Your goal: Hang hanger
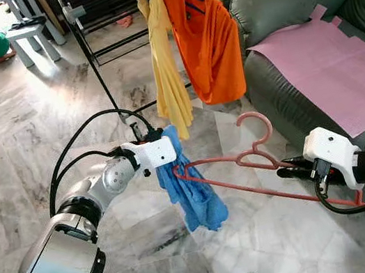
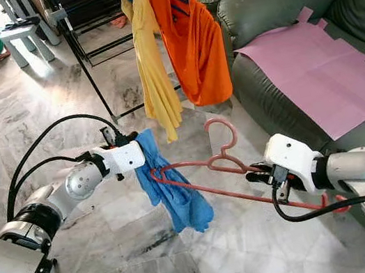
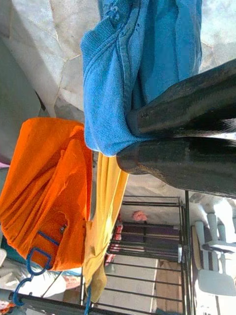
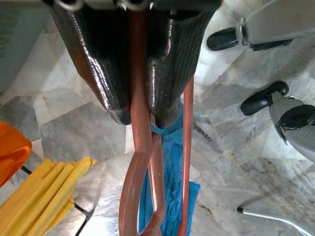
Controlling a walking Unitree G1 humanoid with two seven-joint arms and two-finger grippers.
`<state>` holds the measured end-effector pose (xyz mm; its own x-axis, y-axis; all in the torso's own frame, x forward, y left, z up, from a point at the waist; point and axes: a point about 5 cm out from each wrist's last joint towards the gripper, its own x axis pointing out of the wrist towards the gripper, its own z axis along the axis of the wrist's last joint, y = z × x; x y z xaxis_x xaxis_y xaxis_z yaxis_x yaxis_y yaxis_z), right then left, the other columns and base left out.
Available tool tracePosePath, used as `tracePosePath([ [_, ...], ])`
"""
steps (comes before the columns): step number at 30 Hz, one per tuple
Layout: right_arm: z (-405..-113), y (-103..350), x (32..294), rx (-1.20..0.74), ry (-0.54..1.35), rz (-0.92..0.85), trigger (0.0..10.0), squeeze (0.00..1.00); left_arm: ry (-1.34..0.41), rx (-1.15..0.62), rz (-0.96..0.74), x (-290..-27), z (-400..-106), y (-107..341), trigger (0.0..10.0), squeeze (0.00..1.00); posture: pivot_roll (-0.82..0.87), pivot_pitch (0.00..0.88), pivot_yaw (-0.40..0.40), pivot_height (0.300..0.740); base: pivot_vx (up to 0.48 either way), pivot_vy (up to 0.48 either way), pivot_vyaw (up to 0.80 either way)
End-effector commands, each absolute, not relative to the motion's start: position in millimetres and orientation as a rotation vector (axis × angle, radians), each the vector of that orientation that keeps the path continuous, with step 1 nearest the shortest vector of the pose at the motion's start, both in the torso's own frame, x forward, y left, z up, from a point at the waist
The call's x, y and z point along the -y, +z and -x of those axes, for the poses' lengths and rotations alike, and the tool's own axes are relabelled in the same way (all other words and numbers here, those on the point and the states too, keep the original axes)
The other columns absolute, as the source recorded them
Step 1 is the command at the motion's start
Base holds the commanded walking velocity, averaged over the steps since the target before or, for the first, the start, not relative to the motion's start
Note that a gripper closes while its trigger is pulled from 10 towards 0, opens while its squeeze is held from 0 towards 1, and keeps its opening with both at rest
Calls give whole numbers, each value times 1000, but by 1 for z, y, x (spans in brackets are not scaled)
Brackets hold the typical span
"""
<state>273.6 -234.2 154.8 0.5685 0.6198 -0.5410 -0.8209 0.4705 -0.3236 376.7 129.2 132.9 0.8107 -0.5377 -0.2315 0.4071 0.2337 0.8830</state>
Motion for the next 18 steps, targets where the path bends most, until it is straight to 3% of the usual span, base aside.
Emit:
tracePosePath([
  [1,-273,160,235,-365,908,629,10000,0,-627,136,-1185,-137,-379,138,10000,0,-134,201,83,740,0,0,0],
  [9,-277,153,239,-370,861,682,10000,0,-626,135,-1190,-138,-379,139,10000,0,-135,202,83,740,0,0,0],
  [18,-282,144,226,-356,884,639,10000,0,-626,143,-1180,-137,-379,140,10000,0,-127,202,78,740,0,0,0],
])
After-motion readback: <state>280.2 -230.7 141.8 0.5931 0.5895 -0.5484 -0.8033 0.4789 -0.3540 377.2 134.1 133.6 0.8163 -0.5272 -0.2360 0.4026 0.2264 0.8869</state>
